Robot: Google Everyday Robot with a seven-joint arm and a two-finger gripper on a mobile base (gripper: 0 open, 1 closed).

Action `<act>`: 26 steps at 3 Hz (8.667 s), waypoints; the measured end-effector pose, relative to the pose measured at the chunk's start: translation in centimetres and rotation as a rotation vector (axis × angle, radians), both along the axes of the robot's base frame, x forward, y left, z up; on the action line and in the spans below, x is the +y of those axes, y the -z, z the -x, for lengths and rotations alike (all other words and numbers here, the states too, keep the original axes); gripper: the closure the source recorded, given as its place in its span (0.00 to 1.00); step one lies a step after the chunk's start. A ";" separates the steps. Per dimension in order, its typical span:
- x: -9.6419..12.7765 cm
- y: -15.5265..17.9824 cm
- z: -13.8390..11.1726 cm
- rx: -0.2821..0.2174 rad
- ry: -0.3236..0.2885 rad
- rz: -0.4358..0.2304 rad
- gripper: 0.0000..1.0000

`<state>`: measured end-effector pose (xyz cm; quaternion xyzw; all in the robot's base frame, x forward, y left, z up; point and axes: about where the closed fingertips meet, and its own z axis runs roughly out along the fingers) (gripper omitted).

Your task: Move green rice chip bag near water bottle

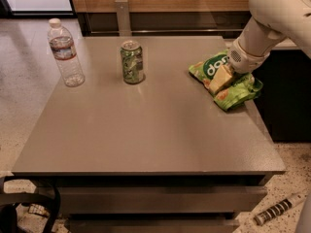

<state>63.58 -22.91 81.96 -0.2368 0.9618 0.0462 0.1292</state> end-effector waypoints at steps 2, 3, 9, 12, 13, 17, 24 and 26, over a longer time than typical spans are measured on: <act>-1.9 -5.1 2.2 -0.050 -0.031 0.012 1.00; -2.6 -7.4 3.5 -0.082 -0.031 0.016 1.00; 16.8 -16.2 14.0 -0.465 -0.506 -0.203 1.00; 25.7 -12.8 14.4 -0.462 -0.779 -0.320 1.00; 25.7 -12.8 14.4 -0.462 -0.779 -0.320 1.00; 36.9 -11.0 11.0 -0.508 -1.070 -0.341 1.00; 43.4 -7.3 9.8 -0.486 -1.154 -0.307 0.18; 43.6 -7.4 10.0 -0.487 -1.158 -0.306 0.00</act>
Offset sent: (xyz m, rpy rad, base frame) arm -0.0436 -0.0355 0.0974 -0.0262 -0.1019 0.0397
